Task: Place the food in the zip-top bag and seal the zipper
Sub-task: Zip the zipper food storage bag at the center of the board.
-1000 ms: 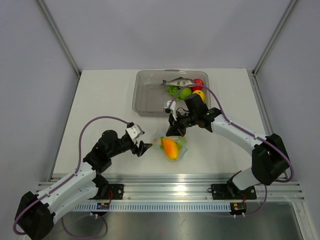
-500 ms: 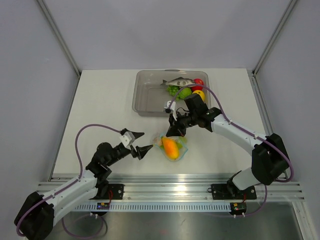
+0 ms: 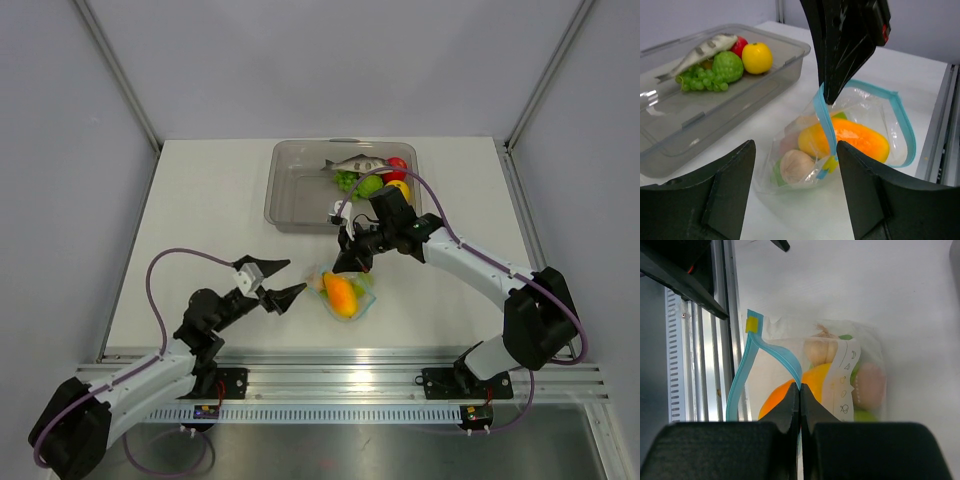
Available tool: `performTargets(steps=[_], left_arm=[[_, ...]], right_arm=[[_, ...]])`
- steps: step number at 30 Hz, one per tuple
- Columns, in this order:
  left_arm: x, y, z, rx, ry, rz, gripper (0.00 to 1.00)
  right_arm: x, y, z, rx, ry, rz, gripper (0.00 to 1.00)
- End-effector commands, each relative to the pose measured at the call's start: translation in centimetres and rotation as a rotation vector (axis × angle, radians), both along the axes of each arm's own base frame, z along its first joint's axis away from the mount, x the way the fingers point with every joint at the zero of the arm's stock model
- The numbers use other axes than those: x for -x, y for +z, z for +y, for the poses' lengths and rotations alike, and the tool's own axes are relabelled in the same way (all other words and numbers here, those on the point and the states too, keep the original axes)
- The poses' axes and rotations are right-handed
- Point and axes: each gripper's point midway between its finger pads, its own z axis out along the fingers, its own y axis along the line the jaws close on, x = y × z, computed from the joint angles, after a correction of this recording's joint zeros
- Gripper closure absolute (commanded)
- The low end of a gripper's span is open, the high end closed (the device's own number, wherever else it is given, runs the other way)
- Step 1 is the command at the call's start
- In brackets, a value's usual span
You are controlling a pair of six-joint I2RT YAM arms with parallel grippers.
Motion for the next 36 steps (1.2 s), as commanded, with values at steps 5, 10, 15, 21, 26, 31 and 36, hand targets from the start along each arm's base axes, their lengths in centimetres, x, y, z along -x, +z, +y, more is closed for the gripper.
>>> performTargets(steps=[5,10,15,21,26,31,36], left_arm=[[2.0,0.0,-0.2,0.033,-0.064,-0.078,0.31],[2.6,-2.3,-1.2,-0.031,-0.105,0.005,0.36],[2.1,-3.2,-1.9,-0.102,-0.060,0.024,0.38],[1.3,-4.8,-1.8,-0.160,-0.009,0.061,0.38],[0.4,-5.5,-2.1,-0.191,0.010,0.070,0.44],[0.2,-4.5,-2.7,-0.152,0.000,0.041,0.44],[0.1,-3.7,-3.1,-0.140,-0.011,0.015,0.44]], right_arm=[[-0.8,2.2,0.3,-0.031,-0.003,-0.033,1.00],[-0.8,2.0,0.3,-0.028,-0.005,-0.025,1.00],[-0.7,1.9,0.3,-0.026,-0.005,-0.023,1.00],[-1.0,1.8,0.4,-0.022,-0.009,-0.017,1.00],[-0.9,1.6,0.3,-0.014,-0.007,-0.010,1.00],[-0.8,1.5,0.2,-0.008,-0.007,-0.005,1.00],[-0.7,1.6,0.1,-0.006,-0.009,-0.002,1.00]])
